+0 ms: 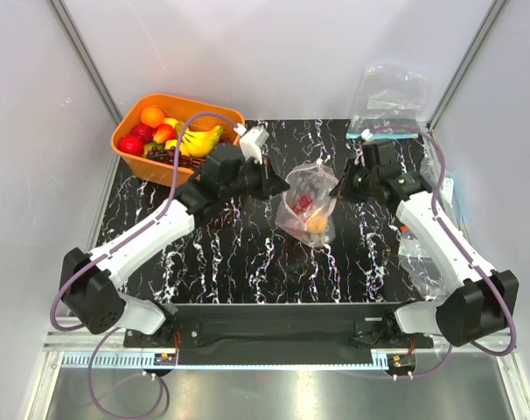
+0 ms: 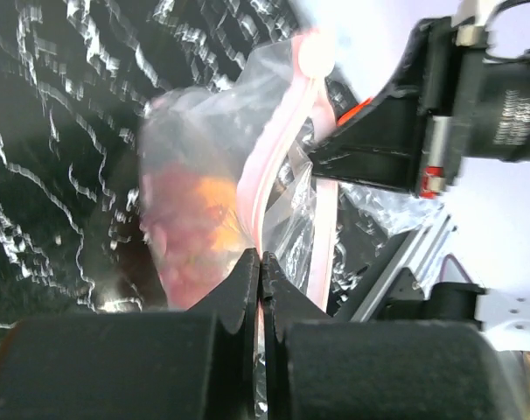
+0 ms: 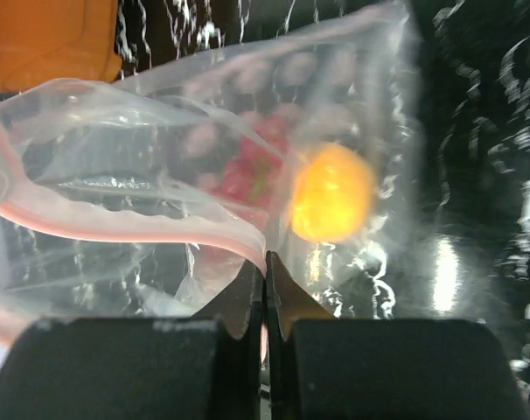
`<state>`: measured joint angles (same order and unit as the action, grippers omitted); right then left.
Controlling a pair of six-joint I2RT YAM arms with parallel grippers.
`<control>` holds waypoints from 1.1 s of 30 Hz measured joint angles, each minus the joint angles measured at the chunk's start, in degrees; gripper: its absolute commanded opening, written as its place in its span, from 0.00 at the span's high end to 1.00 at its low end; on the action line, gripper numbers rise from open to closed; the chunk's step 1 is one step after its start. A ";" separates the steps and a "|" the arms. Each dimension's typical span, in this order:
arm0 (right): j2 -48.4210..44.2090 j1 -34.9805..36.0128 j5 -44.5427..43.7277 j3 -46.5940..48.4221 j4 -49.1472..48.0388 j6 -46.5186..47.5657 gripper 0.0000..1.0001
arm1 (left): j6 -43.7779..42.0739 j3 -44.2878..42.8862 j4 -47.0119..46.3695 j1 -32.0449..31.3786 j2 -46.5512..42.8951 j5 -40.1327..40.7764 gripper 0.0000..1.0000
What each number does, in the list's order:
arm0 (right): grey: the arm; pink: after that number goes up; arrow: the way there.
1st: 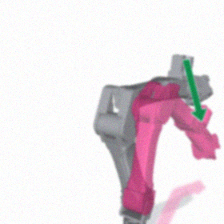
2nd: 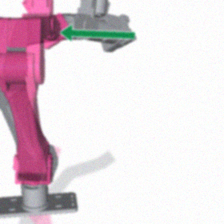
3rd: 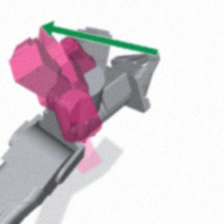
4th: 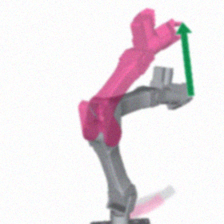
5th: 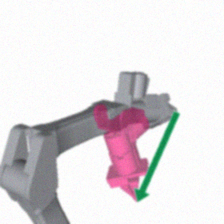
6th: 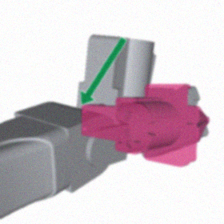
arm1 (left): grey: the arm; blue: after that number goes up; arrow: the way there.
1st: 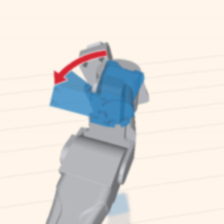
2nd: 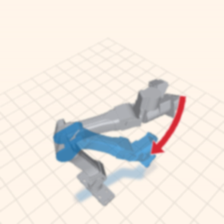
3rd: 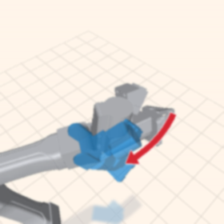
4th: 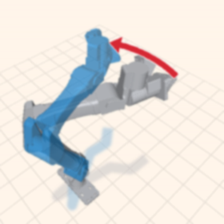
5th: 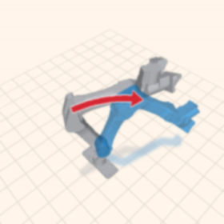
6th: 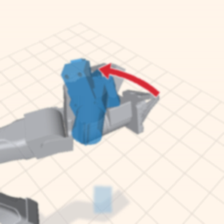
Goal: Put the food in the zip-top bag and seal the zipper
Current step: Adjust the zipper food storage bag at the center of the board.
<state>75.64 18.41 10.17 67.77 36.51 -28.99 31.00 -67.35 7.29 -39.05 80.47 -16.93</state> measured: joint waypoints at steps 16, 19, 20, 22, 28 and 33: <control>-0.33 -0.02 -14.64 25.24 18.23 4.66 1.00 | -0.92 -11.30 6.73 -0.09 6.40 -4.04 1.00; -0.22 -0.02 -15.08 25.07 18.71 4.57 1.00 | -0.28 -11.30 4.85 -1.01 8.81 -5.27 1.00; -0.17 -0.02 -15.06 24.65 18.67 4.52 1.00 | -0.26 -11.30 4.52 -1.29 9.77 -5.46 1.00; 0.17 -0.02 -14.99 22.73 18.12 4.28 0.92 | -0.35 -11.13 4.28 -1.60 11.69 -5.84 1.00; 2.43 -0.04 -13.57 14.34 15.28 3.02 0.75 | 0.11 -4.79 1.31 1.44 14.67 -6.88 1.00; 2.97 -0.04 -12.66 13.05 15.15 3.04 0.72 | 0.31 -2.25 0.72 2.51 14.97 -6.86 1.00</control>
<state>78.61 18.37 -2.48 80.82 51.66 -25.96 31.31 -69.60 8.01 -36.53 95.44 -23.79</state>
